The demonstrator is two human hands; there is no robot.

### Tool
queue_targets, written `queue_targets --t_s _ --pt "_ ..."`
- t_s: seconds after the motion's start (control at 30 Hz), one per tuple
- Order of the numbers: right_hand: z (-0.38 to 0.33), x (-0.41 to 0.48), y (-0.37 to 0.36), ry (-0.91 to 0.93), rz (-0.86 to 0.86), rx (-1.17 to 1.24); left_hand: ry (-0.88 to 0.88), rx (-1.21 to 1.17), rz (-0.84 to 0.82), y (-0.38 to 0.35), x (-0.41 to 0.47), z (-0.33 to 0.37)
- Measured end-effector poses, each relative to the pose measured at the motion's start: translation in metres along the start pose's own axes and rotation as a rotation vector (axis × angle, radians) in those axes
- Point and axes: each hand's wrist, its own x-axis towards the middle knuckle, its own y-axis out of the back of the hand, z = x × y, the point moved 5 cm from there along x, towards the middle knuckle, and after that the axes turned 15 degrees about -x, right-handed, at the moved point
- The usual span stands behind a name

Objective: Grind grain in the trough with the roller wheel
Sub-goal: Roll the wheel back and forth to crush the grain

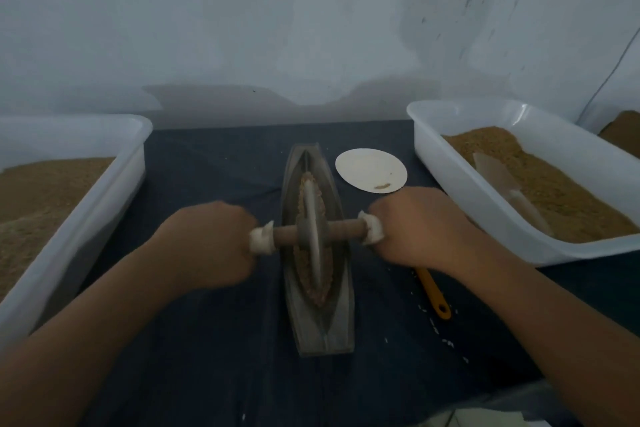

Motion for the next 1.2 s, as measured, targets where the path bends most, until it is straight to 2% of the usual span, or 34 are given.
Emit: queue_targets --t_s 0.07,0.17,0.27,0.43,0.6,0.7,0.8,0.87,0.93,1.03,1.13,1.2 --pt "-0.002 0.011 0.009 -0.06 0.084 -0.039 0.046 0.009 0.017 -0.001 0.011 -0.003" --pt "0.001 0.046 0.023 -0.074 0.076 0.085 0.108 0.036 0.135 0.017 0.05 0.002" --pt "0.008 0.065 0.033 -0.135 0.158 0.048 0.113 0.069 0.213 0.039 0.075 0.011" --pt "0.003 0.032 0.008 -0.095 0.03 0.068 0.014 0.072 0.114 0.036 0.042 0.023" --pt "-0.004 -0.023 0.006 -0.044 0.198 0.012 -0.064 0.119 0.078 0.012 -0.001 0.014" --pt "-0.002 0.005 0.013 -0.078 0.209 -0.004 0.031 0.073 0.096 0.014 0.025 0.009" --pt "0.002 0.047 0.029 -0.132 0.282 0.011 0.139 0.006 0.202 0.026 0.059 0.006" --pt "0.005 0.061 0.039 -0.138 0.259 -0.011 0.163 -0.029 0.248 0.029 0.068 0.005" --pt "0.005 0.06 0.037 -0.112 0.212 0.034 0.148 -0.039 0.228 0.029 0.065 0.007" --pt "0.003 0.027 0.018 -0.065 0.104 0.099 0.035 0.028 0.211 0.021 0.037 0.01" --pt "0.0 -0.009 0.012 -0.014 0.2 0.026 -0.063 0.06 0.216 0.007 -0.003 0.008" --pt "-0.002 -0.014 0.014 -0.001 0.259 -0.028 -0.039 0.016 0.19 -0.001 -0.01 0.001"
